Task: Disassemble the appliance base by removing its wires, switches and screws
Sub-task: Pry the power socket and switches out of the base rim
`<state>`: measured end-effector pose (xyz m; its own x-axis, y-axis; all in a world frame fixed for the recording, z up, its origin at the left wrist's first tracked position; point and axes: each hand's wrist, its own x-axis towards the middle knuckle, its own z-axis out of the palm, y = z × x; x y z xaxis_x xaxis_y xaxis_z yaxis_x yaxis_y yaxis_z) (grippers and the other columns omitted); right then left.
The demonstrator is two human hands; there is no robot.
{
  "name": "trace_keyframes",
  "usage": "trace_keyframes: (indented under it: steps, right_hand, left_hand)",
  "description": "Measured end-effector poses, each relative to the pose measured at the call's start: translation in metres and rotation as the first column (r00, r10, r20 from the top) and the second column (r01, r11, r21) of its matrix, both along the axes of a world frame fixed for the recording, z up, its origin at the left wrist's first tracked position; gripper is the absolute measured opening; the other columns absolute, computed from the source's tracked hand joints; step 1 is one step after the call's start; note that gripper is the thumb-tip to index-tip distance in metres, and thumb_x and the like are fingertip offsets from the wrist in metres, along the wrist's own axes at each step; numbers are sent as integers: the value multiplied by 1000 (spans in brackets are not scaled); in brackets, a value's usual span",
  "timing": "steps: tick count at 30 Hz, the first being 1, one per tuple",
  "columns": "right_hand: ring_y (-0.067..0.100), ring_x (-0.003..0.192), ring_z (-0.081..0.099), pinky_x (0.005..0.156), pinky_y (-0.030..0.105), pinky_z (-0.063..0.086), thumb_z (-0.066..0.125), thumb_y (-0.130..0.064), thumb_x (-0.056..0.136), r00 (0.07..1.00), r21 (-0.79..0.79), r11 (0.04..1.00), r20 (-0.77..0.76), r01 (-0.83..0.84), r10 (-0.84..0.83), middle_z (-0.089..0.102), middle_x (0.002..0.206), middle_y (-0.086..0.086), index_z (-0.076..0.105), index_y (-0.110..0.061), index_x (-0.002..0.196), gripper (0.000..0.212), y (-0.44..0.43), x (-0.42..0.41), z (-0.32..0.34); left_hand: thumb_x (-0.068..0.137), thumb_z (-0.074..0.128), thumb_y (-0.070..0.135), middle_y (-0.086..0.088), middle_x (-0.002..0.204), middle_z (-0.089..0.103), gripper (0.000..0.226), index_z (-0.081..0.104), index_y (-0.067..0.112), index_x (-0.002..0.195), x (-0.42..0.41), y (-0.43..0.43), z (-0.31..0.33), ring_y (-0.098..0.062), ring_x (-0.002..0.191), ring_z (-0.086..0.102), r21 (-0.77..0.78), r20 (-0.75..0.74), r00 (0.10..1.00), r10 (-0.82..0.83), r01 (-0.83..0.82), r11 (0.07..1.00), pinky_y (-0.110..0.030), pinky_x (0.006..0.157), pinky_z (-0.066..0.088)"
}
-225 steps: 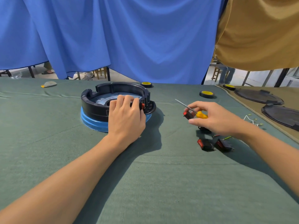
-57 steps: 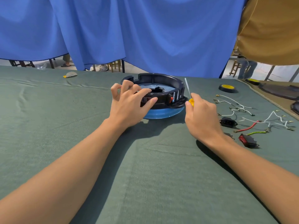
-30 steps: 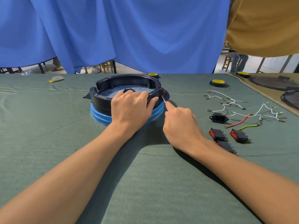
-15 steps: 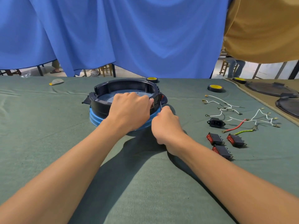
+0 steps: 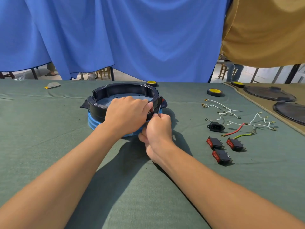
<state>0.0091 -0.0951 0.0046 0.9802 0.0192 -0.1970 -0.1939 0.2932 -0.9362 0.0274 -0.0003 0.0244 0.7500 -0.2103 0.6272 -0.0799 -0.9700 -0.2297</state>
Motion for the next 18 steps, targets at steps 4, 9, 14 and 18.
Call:
trace_keyframes:
  steps: [4,9,14,18]
  right_hand:
    - [8,32,21,32,18,17,22,-1,96,995,162,986,-77,-47,61,27,54,-1,36,-15,73,30,-22,-6,18]
    - [6,29,15,28,14,12,17,0,94,966,285,954,-207,-91,154,21,64,-1,33,-14,75,29,-43,3,46]
    - [6,28,15,29,11,13,19,1,92,953,213,971,-255,-111,165,23,60,-1,31,-13,74,26,-47,9,68]
    - [13,42,26,33,12,17,26,0,93,993,-55,996,-90,-75,70,39,63,4,42,-12,77,26,-17,-5,50]
  left_hand:
    - [100,23,43,5,63,48,44,59,23,84,-3,-1,-1,-22,58,47,-5,29,999,19,-19,1000,-30,51,24]
    - [100,24,44,5,61,45,46,59,23,81,-6,-2,-1,-22,57,43,-22,32,999,22,-21,1000,-31,53,24]
    - [100,22,46,6,64,48,48,61,25,83,-7,-3,1,-21,60,43,-32,16,999,39,-39,999,-32,53,21]
    - [96,15,44,5,65,53,50,57,23,78,-7,-4,2,-22,61,48,-54,-9,999,31,-31,998,-32,54,22]
